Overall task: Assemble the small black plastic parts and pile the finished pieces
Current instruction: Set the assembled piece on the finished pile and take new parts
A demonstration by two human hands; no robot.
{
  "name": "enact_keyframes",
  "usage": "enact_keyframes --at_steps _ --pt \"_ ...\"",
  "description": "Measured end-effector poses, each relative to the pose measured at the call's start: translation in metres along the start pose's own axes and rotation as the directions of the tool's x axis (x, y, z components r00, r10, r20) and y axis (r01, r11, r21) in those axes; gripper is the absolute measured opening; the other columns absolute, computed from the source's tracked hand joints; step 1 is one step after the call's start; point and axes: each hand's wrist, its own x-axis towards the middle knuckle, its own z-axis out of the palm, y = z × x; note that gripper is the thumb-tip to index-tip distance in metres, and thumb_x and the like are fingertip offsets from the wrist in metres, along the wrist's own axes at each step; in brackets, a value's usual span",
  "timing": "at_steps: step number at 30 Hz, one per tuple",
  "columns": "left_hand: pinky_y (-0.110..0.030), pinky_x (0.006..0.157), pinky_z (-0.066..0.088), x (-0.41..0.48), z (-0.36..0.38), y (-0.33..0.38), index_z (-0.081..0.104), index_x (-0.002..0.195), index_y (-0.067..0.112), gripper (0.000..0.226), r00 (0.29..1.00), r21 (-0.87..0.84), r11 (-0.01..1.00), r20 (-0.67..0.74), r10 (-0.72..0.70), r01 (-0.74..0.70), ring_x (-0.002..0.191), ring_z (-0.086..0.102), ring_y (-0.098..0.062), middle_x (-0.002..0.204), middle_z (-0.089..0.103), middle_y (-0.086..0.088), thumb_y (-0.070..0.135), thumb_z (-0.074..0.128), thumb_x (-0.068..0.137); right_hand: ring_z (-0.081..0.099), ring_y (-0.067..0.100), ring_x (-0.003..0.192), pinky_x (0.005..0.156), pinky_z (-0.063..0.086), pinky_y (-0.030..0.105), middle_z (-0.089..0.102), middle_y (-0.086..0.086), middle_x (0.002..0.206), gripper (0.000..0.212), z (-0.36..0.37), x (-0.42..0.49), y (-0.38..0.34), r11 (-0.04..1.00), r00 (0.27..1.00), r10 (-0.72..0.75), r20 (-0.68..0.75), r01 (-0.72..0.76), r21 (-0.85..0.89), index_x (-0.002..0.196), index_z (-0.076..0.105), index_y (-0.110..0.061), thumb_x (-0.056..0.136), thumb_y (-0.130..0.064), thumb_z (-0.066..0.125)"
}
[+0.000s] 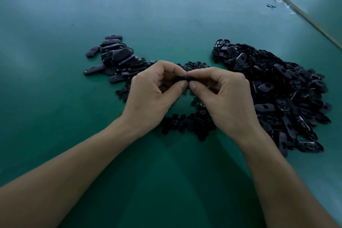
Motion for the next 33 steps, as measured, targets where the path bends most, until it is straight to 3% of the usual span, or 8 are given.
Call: enact_keyframes --at_steps 4,13,18,23,25,27,29,33 --pt "-0.022 0.071 0.057 0.001 -0.002 -0.002 0.069 0.097 0.023 0.021 0.999 -0.090 0.995 0.005 -0.046 0.047 0.075 0.070 -0.008 0.084 0.075 0.008 0.007 0.075 0.084 0.071 0.000 0.082 0.080 0.055 0.018 0.075 -0.013 0.087 0.017 -0.004 0.001 0.002 0.996 1.000 0.016 0.024 -0.018 0.084 0.097 0.076 -0.020 0.086 -0.007 0.076" --pt "-0.021 0.068 0.058 0.001 -0.002 -0.001 0.072 0.097 0.019 0.024 0.998 -0.099 0.993 0.016 -0.063 0.064 0.069 0.071 -0.008 0.077 0.075 0.009 -0.001 0.076 0.084 0.070 0.005 0.073 0.072 0.057 0.026 0.074 -0.009 0.078 0.008 -0.004 0.000 0.004 0.991 0.995 0.084 0.053 -0.089 0.096 0.089 0.074 -0.021 0.087 -0.013 0.074" --pt "-0.023 0.068 0.059 0.000 -0.002 0.001 0.073 0.095 0.017 0.023 0.997 -0.102 0.992 0.015 -0.079 0.080 0.067 0.072 -0.011 0.077 0.076 0.005 -0.002 0.077 0.083 0.068 0.005 0.067 0.064 0.054 0.023 0.074 -0.009 0.074 0.011 -0.006 0.000 0.003 0.988 0.994 0.093 0.055 -0.099 0.119 0.082 0.072 -0.025 0.084 -0.014 0.073" --pt "-0.020 0.063 0.057 0.001 -0.002 0.001 0.073 0.089 0.018 0.025 0.996 -0.094 0.991 -0.013 -0.093 0.091 0.060 0.069 -0.009 0.073 0.075 0.003 -0.003 0.080 0.079 0.071 0.007 0.072 0.071 0.059 0.029 0.075 -0.008 0.076 0.011 -0.007 -0.001 0.001 0.993 0.995 0.079 0.064 -0.084 0.085 0.086 0.075 -0.024 0.086 -0.013 0.076" --pt "-0.021 0.062 0.057 0.001 -0.002 0.000 0.073 0.087 0.021 0.023 0.996 -0.078 0.994 -0.038 -0.080 0.077 0.059 0.068 -0.009 0.072 0.074 0.004 0.000 0.080 0.077 0.071 0.005 0.075 0.074 0.059 0.027 0.075 -0.009 0.078 0.010 -0.007 0.000 0.001 0.995 0.995 0.077 0.059 -0.081 0.059 0.090 0.077 -0.024 0.087 -0.014 0.076" --pt "-0.027 0.063 0.060 0.000 -0.002 -0.001 0.072 0.087 0.021 0.020 0.995 -0.074 0.996 -0.074 -0.064 0.058 0.060 0.069 -0.013 0.072 0.074 0.004 0.004 0.079 0.079 0.069 0.000 0.076 0.074 0.055 0.016 0.074 -0.014 0.081 0.007 -0.013 0.002 0.002 0.995 0.997 0.080 -0.024 -0.081 -0.052 0.095 0.078 -0.025 0.090 -0.021 0.073" --pt "-0.033 0.064 0.062 0.001 -0.003 -0.002 0.072 0.090 0.018 0.017 0.990 -0.089 0.995 -0.130 -0.056 0.044 0.061 0.070 -0.017 0.073 0.074 0.002 0.004 0.078 0.082 0.066 -0.002 0.076 0.073 0.050 0.009 0.072 -0.012 0.086 0.013 -0.025 0.004 0.006 0.950 0.987 0.083 -0.138 -0.120 -0.288 0.102 0.077 -0.023 0.095 -0.024 0.067" --pt "-0.028 0.064 0.060 0.008 -0.009 -0.002 0.070 0.093 0.015 0.013 0.967 -0.164 0.986 -0.243 -0.081 0.041 0.067 0.070 -0.016 0.074 0.072 0.003 0.003 0.071 0.089 0.061 0.026 0.104 0.093 0.052 0.037 0.067 0.009 0.111 0.024 -0.042 0.002 0.017 0.754 0.937 0.284 -0.203 -0.349 -0.557 0.118 0.072 -0.022 0.098 -0.024 0.057"
